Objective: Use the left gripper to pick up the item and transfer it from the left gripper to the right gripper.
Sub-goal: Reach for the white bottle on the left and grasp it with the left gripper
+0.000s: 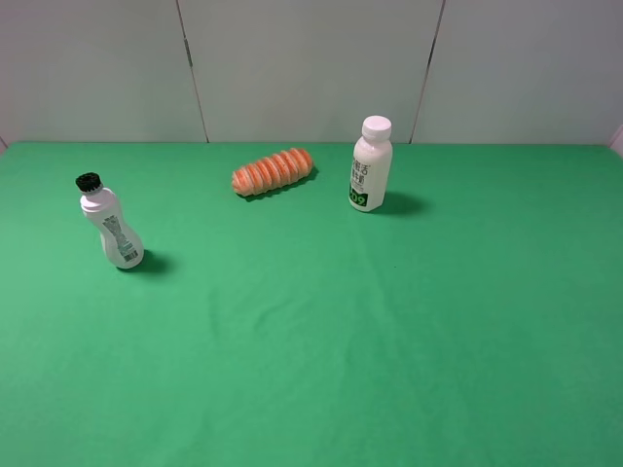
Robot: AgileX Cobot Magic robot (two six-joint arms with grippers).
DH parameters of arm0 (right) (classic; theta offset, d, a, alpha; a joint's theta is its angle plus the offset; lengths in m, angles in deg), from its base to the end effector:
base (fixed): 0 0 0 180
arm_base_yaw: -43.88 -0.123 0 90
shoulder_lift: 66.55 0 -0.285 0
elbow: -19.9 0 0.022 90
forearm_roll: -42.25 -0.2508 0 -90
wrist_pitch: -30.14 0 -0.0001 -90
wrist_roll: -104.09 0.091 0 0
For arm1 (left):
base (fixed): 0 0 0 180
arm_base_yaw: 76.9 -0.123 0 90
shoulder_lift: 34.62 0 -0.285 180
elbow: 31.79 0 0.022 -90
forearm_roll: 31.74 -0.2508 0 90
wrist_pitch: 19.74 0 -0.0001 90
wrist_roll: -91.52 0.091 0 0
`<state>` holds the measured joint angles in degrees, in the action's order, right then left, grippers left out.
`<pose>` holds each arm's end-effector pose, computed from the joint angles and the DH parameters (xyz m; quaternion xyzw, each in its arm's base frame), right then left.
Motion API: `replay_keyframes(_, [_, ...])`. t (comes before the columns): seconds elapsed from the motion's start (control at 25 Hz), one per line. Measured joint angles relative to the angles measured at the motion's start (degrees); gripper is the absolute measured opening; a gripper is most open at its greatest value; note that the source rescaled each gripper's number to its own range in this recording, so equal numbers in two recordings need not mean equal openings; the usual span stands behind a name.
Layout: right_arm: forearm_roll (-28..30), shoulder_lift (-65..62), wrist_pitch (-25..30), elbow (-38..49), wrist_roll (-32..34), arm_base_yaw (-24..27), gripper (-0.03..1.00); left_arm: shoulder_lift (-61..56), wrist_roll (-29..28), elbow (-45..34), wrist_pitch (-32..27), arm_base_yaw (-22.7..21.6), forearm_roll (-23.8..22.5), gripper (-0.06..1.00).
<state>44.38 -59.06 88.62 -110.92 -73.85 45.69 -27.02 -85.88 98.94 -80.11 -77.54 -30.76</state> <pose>-0.0029 -0.0028 0.2776 0.0288 0.8435 -0.0174 0.5361 -0.0036 -0.0014 0.2745 0.0149 0.8536 0.0062 0.5207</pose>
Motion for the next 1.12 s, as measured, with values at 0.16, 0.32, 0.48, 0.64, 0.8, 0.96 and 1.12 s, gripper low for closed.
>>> replay_keyframes(0.16, [0.00, 0.00, 0.00, 0.00, 0.00, 0.00, 1.00, 0.00, 0.00, 0.00, 0.00, 0.00, 0.00, 0.97])
replay_keyframes(0.32, [0.00, 0.00, 0.00, 0.00, 0.00, 0.00, 1.00, 0.00, 0.00, 0.00, 0.00, 0.00, 0.00, 0.97])
replay_keyframes(0.48, [0.00, 0.00, 0.00, 0.00, 0.00, 0.00, 1.00, 0.00, 0.00, 0.00, 0.00, 0.00, 0.00, 0.97])
replay_keyframes(0.64, [0.00, 0.00, 0.00, 0.00, 0.00, 0.00, 1.00, 0.00, 0.00, 0.00, 0.00, 0.00, 0.00, 0.97])
replay_keyframes(0.8, [0.00, 0.00, 0.00, 0.00, 0.00, 0.00, 1.00, 0.00, 0.00, 0.00, 0.00, 0.00, 0.00, 0.97])
replay_keyframes(0.96, [0.00, 0.00, 0.00, 0.00, 0.00, 0.00, 1.00, 0.00, 0.00, 0.00, 0.00, 0.00, 0.00, 0.97])
replay_keyframes(1.12, [0.00, 0.00, 0.00, 0.00, 0.00, 0.00, 1.00, 0.00, -0.11, 0.00, 0.00, 0.00, 0.00, 0.97])
